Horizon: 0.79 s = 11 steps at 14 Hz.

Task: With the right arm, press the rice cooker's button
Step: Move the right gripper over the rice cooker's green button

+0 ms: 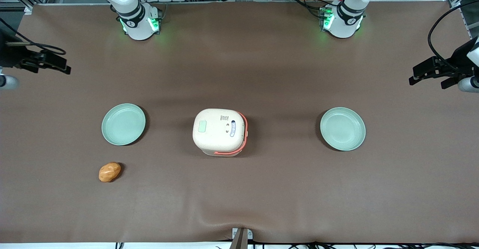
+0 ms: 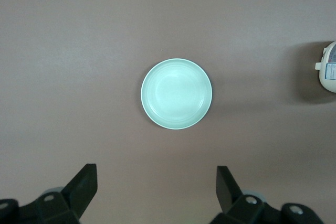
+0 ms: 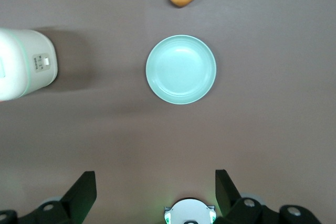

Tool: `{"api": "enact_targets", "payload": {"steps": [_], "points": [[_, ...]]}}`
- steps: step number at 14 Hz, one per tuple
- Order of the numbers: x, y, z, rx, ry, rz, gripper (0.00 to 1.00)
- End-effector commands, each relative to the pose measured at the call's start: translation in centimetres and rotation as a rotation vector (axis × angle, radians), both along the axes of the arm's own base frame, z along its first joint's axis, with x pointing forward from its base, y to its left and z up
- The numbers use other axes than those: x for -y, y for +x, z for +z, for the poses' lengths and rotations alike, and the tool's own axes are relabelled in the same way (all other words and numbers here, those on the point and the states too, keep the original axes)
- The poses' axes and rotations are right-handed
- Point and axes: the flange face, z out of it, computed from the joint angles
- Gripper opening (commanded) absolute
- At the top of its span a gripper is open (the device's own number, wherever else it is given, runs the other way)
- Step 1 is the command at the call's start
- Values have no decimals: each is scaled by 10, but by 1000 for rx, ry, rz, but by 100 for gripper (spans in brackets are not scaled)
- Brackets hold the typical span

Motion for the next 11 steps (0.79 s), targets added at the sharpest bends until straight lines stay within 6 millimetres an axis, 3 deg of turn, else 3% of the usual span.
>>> {"api": "enact_targets", "payload": {"steps": [1,7,9,10,11], "points": [[-38,-2,1,4,7,60,100],[-113,16,-15,81,138,147,97],[-133,25,-24,111,169,158,60],[-147,30,-30,132,168,168,49],[-160,36,-39,150,162,167,48]]}}
